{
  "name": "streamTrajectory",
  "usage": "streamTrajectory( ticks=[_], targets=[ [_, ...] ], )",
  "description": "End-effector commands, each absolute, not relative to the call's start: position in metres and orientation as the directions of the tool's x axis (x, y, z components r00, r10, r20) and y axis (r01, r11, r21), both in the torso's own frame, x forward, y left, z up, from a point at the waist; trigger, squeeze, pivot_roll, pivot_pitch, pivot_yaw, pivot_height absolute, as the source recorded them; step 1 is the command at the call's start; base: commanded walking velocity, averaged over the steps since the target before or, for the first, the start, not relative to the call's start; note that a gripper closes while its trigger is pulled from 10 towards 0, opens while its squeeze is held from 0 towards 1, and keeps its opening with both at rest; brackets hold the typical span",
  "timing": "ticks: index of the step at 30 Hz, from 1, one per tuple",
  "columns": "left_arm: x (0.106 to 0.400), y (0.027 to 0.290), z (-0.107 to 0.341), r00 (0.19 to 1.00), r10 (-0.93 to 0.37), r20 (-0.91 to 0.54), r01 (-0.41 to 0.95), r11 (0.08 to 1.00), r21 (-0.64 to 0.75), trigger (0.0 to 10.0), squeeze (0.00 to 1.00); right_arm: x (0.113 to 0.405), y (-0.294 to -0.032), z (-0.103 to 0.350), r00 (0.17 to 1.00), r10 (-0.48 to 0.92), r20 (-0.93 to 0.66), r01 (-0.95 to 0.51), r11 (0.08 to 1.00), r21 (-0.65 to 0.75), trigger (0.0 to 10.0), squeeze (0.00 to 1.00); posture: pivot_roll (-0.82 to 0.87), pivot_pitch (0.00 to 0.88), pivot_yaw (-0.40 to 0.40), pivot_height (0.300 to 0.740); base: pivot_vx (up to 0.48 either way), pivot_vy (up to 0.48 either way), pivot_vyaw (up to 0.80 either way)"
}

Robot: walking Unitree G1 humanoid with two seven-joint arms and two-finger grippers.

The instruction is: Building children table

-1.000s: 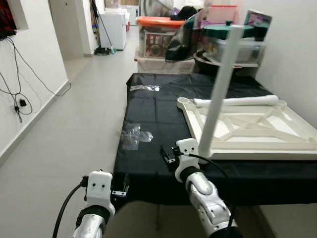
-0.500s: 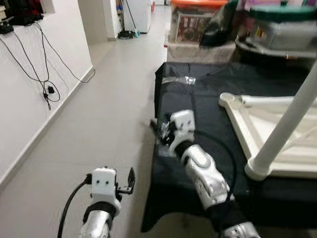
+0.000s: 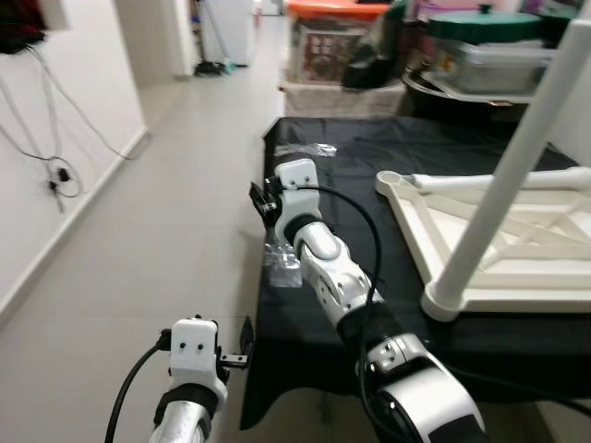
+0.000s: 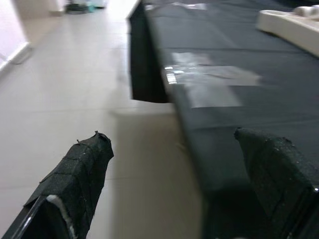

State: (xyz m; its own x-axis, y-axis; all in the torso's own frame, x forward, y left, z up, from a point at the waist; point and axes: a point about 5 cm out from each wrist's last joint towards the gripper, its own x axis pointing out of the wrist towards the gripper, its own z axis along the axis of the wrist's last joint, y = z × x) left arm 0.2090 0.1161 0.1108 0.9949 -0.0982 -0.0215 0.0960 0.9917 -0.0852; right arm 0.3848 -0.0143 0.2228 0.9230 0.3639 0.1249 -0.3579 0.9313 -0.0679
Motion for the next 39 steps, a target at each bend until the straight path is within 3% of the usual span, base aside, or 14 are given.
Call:
streamTrajectory(
  ticks=[1,7,16,26,39],
  targets=[
    [0.202,0.111,0.114,0.995,-0.099,-0.03,0.096,0.991,-0.09,10.0,0.0,0.388,-0.013,0.224,0.935,0.339,0.106,-0.328,0.938,-0.109,10.0,0.0,0.02,0.079,-0.079,0.74,0.0,0.0,0.0],
    [0.188,0.103,0.122,0.993,-0.117,-0.029,0.114,0.989,-0.093,10.0,0.0,0.399,-0.021,0.23,0.962,0.267,0.064,-0.258,0.959,-0.121,10.0,0.0,0.03,0.139,-0.084,0.74,0.0,0.0,-0.15],
    [0.168,0.093,0.132,0.991,-0.126,-0.05,0.118,0.984,-0.135,10.0,0.0,0.411,-0.041,0.236,0.984,0.173,0.041,-0.168,0.981,-0.094,10.0,0.0,0.03,0.219,-0.09,0.74,0.0,0.0,-0.8],
    [0.156,0.086,0.141,0.988,-0.139,-0.067,0.127,0.979,-0.158,10.0,0.0,0.413,-0.035,0.251,0.983,0.17,0.072,-0.165,0.984,-0.074,10.0,0.0,0.03,0.249,-0.098,0.74,0.0,0.0,-0.77],
    [0.153,0.085,0.144,0.988,-0.13,-0.081,0.116,0.98,-0.164,10.0,0.0,0.418,-0.052,0.247,1.0,-0.001,-0.02,-0.001,0.996,-0.091,10.0,0.0,0.04,0.261,-0.108,0.74,0.0,0.0,0.0]
  ],
)
